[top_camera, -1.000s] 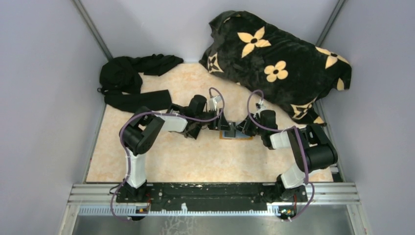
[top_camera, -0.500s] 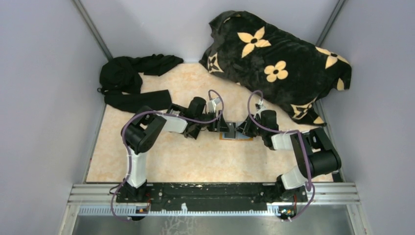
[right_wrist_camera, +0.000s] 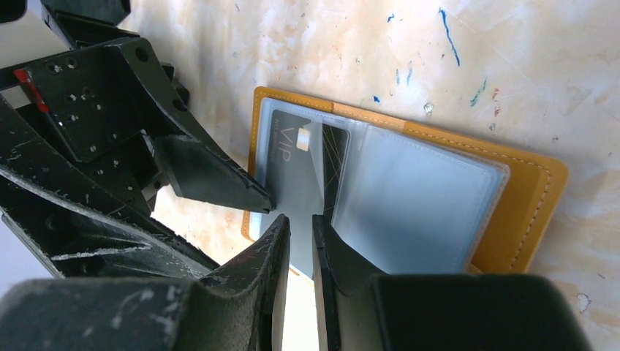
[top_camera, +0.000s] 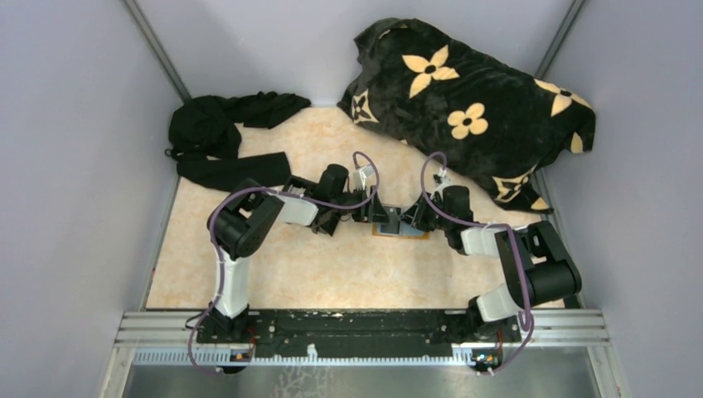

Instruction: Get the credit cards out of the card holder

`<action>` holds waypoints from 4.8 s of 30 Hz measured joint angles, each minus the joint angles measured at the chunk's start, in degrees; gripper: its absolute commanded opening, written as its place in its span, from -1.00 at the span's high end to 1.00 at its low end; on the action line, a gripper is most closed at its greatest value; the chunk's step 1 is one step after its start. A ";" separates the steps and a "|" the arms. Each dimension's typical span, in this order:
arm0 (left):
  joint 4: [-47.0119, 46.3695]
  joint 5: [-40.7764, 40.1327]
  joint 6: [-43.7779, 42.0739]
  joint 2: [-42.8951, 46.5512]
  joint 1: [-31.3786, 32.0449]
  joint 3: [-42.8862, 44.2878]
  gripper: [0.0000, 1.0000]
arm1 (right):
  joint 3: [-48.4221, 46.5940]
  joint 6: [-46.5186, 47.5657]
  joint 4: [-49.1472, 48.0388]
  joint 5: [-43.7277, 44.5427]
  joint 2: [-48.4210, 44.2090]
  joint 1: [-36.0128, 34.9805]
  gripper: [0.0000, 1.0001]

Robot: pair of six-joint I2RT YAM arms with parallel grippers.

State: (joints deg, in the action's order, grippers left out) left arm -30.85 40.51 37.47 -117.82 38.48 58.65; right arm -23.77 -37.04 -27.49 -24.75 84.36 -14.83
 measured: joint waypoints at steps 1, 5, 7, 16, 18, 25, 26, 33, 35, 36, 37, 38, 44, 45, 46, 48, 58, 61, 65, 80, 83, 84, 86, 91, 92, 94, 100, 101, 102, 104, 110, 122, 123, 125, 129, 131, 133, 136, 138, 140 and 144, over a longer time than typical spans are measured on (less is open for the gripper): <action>0.37 -0.09 0.00 0.22 0.00 0.00 -0.23 | 0.00 0.00 0.02 0.00 0.00 0.00 0.63; 3.52 -1.14 -0.31 2.34 -0.02 -0.26 -0.23 | 0.00 0.00 -0.07 -0.17 0.13 0.00 0.63; 4.87 -1.62 -0.63 3.50 -0.07 -0.42 -0.23 | 0.00 0.00 -0.13 -0.26 0.24 0.00 0.63; 6.88 -2.60 -1.16 4.68 -0.28 -0.63 -0.23 | -0.02 0.00 -0.15 -0.44 0.48 0.00 0.63; 6.99 -2.97 -1.29 4.61 -0.28 -0.70 -0.23 | 0.00 0.00 -0.15 -0.44 0.48 0.00 0.63; 7.15 -3.65 -1.55 3.28 -0.28 -0.70 -0.23 | 0.00 0.00 -0.15 -0.39 0.48 0.00 0.57; 7.15 -3.69 -1.55 3.17 -0.28 -0.66 -0.23 | -0.02 0.00 -0.15 -0.39 0.48 0.00 0.52; 7.43 -3.69 -1.53 2.40 -0.35 0.22 -0.23 | -0.02 0.04 0.24 1.31 0.48 0.02 0.25; 7.50 -3.67 -1.53 2.19 -0.35 0.48 -0.23 | -0.02 0.09 0.44 1.90 0.48 0.02 0.24; 7.52 -3.65 -1.53 2.10 -0.35 0.57 -0.23 | 0.00 0.22 0.55 2.25 0.48 0.02 0.23; 7.52 -3.63 -1.53 2.05 -0.35 0.63 -0.23 | 0.00 0.37 0.57 2.38 0.48 0.02 0.24; 7.50 -3.56 -1.53 1.99 -0.35 0.68 -0.23 | -0.02 0.48 0.50 2.43 0.55 0.02 0.25; 7.58 -3.19 -1.51 1.68 -0.35 1.05 -0.23 | -0.02 0.35 -3.50 0.55 4.04 0.09 0.36; 7.72 -3.15 -1.51 1.66 -0.37 1.11 -0.23 | -0.02 0.35 -3.93 0.37 4.28 0.20 0.38; 7.80 -3.15 -1.51 1.66 -0.37 1.20 -0.23 | -0.02 0.31 -4.90 0.00 4.83 0.31 0.39; 8.02 -3.15 -1.51 1.62 -0.39 1.33 -0.23 | -0.02 -0.13 -7.21 -0.57 6.27 0.57 0.41; 8.15 -2.38 -1.27 1.11 -0.61 1.70 -0.23 | 0.11 -0.48 -10.54 -2.45 7.80 1.03 0.50; 8.20 -2.08 -1.25 0.94 -0.70 1.95 -0.23 | 0.11 -0.44 -10.58 -2.86 7.74 1.14 0.50; 8.20 -1.77 -1.22 0.81 -0.76 2.01 -0.23 | 0.09 0.28 -9.42 -3.23 6.84 1.14 0.51; 8.24 -0.50 -1.05 0.44 -1.22 2.23 -0.23 | -0.02 1.42 -8.07 -4.59 6.34 1.25 0.99; 8.41 -0.15 -1.03 0.44 -1.44 2.23 -0.23 | -0.02 1.38 -8.15 -4.39 6.32 1.25 1.00; 8.44 -0.11 -1.03 0.44 -1.46 2.23 -0.22 | -0.02 1.40 -8.15 -4.39 6.23 1.25 1.00; 8.46 -0.11 -1.03 0.44 -1.49 2.23 -0.22 | -0.02 1.38 -8.07 -4.44 5.75 1.25 1.00; 8.41 0.00 -0.98 0.44 -1.51 2.23 -0.22 | -0.02 1.38 -6.58 -4.79 3.28 1.25 1.00; 8.39 0.00 -0.96 0.42 -1.51 2.23 -0.22 | -0.02 1.42 -5.95 -5.01 2.51 1.36 1.00; 8.24 0.02 -0.87 0.37 -1.51 2.23 -0.23 | -0.02 1.46 -4.72 -5.53 1.20 2.01 1.00; 6.86 0.37 -0.37 -0.20 -1.46 2.23 -0.22 | -0.02 1.51 -1.33 -6.99 -1.51 4.48 1.00; 6.73 0.44 -0.20 -0.26 -1.46 2.23 -0.23 | -0.02 1.51 -0.94 -7.04 -2.10 4.90 1.00; 6.64 0.44 -0.13 -0.26 -1.46 2.23 -0.23 | -0.02 1.53 -0.59 -7.04 -2.67 5.20 1.00; 6.56 0.44 0.00 -0.26 -1.46 2.23 -0.23 | -0.02 1.70 0.26 -6.99 -4.09 5.79 1.00; 6.12 0.68 0.24 -0.48 -1.51 2.23 -0.23 | -0.02 2.56 2.60 -6.16 -7.85 7.21 1.00; -1.51 1.57 2.67 -0.48 -2.10 -1.22 -0.47 | -0.02 2.38 6.19 -4.26 -12.22 8.26 1.00; -3.30 2.12 3.32 -0.46 -2.27 -1.99 -0.53 | -0.02 2.29 6.43 -4.35 -12.81 8.26 1.00; -8.79 3.89 5.62 -0.46 -2.60 -4.09 -0.60 | -0.37 1.86 7.19 -5.14 -14.25 8.26 1.00; -19.41 6.86 12.04 -0.66 -3.45 -8.68 -0.59 | -1.81 0.50 7.26 -7.30 -16.09 8.26 1.00; -24.57 8.02 15.13 -1.33 -3.65 -9.88 -0.57 | -2.08 -0.13 6.99 -8.39 -16.85 8.26 1.00; -28.98 8.46 17.55 -1.68 -3.76 -10.58 -0.57 | -2.21 -0.55 6.91 -9.22 -17.27 8.26 1.00; -33.94 9.01 20.04 -1.68 -3.82 -10.80 -0.56 | -2.21 -1.14 7.02 -10.27 -17.77 8.26 1.00; -36.59 9.20 21.49 -1.70 -3.82 -10.78 -0.55 | -2.19 -1.86 6.82 -11.06 -18.08 8.26 1.00; -39.23 9.42 23.19 -1.90 -3.82 -10.60 -0.54 | -2.16 -2.73 6.14 -11.78 -18.32 8.26 1.00; -43.43 9.68 25.90 -3.28 -3.80 -8.96 -0.49 | -1.86 -4.31 4.15 -12.98 -18.75 8.26 1.00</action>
State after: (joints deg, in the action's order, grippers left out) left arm -74.28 50.19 63.37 -121.10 34.68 49.69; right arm -25.63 -41.34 -23.33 -37.74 65.60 -6.57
